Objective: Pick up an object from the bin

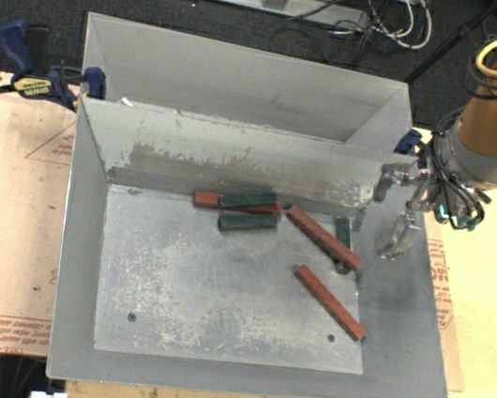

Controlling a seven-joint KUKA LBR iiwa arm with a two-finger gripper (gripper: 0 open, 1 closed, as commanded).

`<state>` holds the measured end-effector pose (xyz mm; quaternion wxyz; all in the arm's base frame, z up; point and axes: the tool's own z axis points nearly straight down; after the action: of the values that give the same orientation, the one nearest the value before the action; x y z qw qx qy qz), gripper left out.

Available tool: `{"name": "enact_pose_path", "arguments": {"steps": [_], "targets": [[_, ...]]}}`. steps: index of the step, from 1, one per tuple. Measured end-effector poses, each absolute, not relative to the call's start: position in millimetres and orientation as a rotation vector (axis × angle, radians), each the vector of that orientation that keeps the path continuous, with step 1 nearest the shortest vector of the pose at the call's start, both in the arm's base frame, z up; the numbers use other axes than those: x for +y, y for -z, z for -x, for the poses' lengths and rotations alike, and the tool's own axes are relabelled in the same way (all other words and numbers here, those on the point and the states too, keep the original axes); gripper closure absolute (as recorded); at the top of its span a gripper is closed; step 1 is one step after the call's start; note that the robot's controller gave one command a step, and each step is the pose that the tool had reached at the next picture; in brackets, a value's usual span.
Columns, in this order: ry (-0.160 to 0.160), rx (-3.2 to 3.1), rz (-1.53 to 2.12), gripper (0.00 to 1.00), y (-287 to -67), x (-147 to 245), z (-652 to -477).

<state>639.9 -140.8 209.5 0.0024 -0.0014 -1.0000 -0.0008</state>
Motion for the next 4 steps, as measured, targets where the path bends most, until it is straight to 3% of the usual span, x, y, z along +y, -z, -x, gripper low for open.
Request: {"name": "enact_pose_path", "arguments": {"steps": [1, 2, 3, 4], "targets": [[0.0, -3.144, 0.001, 0.0, -214.1, -140.3, -641.6], [-0.002, -3.151, 0.009, 0.0, -166.0, -140.9, -630.8], [0.0, -3.135, -0.253, 0.0, -118.2, -143.5, -638.0], [0.001, -3.099, -0.53, 0.0, -87.3, -137.1, -641.1]]}}
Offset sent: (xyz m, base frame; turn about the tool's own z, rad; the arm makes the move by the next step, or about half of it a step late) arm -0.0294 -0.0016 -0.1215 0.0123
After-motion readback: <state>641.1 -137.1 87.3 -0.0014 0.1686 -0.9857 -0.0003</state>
